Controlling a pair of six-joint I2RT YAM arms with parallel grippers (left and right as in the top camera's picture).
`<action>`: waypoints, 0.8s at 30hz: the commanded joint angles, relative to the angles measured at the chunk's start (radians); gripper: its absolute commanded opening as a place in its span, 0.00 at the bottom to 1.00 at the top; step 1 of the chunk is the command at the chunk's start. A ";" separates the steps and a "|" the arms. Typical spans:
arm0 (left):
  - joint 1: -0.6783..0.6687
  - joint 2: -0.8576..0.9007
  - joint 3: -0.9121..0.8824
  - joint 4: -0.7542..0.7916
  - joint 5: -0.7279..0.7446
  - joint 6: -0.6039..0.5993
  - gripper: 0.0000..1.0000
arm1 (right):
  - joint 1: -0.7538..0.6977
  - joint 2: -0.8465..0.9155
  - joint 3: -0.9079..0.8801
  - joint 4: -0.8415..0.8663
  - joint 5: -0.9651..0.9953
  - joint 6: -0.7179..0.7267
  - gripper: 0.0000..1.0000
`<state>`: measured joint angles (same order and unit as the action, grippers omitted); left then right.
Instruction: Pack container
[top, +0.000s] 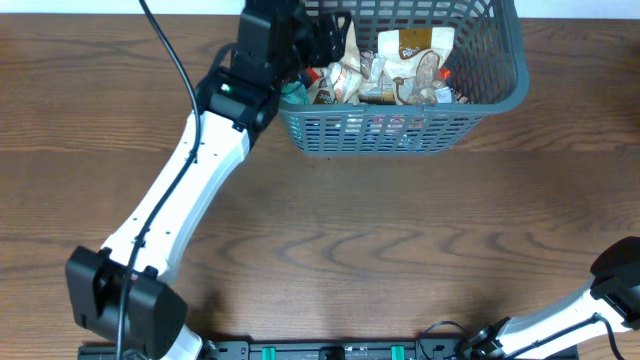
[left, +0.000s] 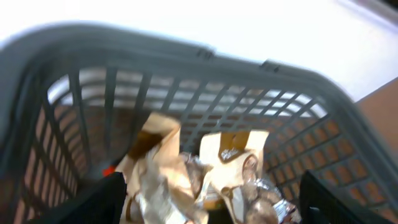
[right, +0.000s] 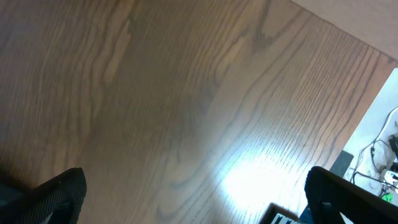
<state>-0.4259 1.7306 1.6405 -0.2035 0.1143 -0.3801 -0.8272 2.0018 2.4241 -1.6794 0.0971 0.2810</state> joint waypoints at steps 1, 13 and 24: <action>0.002 -0.089 0.085 -0.032 -0.043 0.077 0.78 | -0.007 -0.004 -0.005 0.000 0.000 0.010 0.99; 0.002 -0.521 0.116 -0.491 -0.229 0.162 0.79 | -0.007 -0.004 -0.005 0.000 0.000 0.010 0.99; 0.002 -0.847 0.116 -0.942 -0.228 0.128 0.84 | -0.007 -0.004 -0.005 0.000 0.000 0.010 0.99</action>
<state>-0.4259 0.9249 1.7565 -1.1191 -0.0978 -0.2512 -0.8272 2.0022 2.4241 -1.6794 0.0971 0.2810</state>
